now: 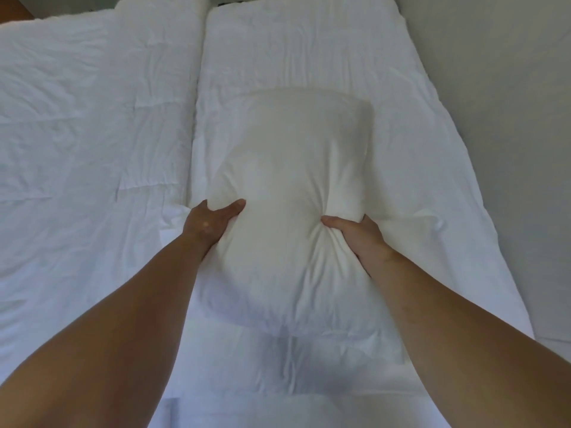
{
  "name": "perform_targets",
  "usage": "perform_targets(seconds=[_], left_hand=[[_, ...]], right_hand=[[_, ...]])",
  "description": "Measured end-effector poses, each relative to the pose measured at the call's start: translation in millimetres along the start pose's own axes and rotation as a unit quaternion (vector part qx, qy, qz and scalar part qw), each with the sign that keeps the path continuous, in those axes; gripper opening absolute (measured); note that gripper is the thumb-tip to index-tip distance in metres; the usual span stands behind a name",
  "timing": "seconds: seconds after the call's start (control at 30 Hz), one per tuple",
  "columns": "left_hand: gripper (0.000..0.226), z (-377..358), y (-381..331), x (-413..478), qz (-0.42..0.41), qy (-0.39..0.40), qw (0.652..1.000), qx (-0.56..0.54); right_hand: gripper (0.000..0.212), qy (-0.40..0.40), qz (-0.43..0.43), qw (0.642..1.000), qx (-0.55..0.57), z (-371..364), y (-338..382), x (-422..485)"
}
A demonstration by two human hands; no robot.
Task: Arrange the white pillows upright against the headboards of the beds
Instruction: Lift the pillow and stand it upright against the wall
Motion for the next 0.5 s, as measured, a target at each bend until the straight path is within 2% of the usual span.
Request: perform_targets(seconds=[0.07,0.17,0.37,0.5], left_hand=[[0.073,1.6,-6.4,-12.3,-0.024,-0.026,0.999,-0.016],[0.057,7.7,-7.1,-34.3,-0.047,-0.06,0.997,-0.035],[0.047,18.3,9.5,-99.3,-0.085,-0.098,0.987,-0.092],[0.043,21.6,35.8,-154.8,-0.091,-0.084,0.979,-0.159]], right_hand=[[0.072,-0.015,0.03,0.999,0.004,1.0,6.6,-6.4],[0.056,-0.025,0.067,0.997,0.02,5.2,17.0,-21.2],[0.051,-0.047,0.134,0.99,0.01,30.0,40.8,-65.7],[0.035,-0.042,0.167,0.985,-0.002,50.0,59.2,-117.1]])
Point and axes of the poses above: each hand's wrist, its own x-axis towards the middle knuckle, its own z-axis out of the back of the hand, y = z × x, the point moved 9 cm from there along x, towards the middle knuckle, and after that the axes turned 10 degrees about z, right-handed, at the moved point
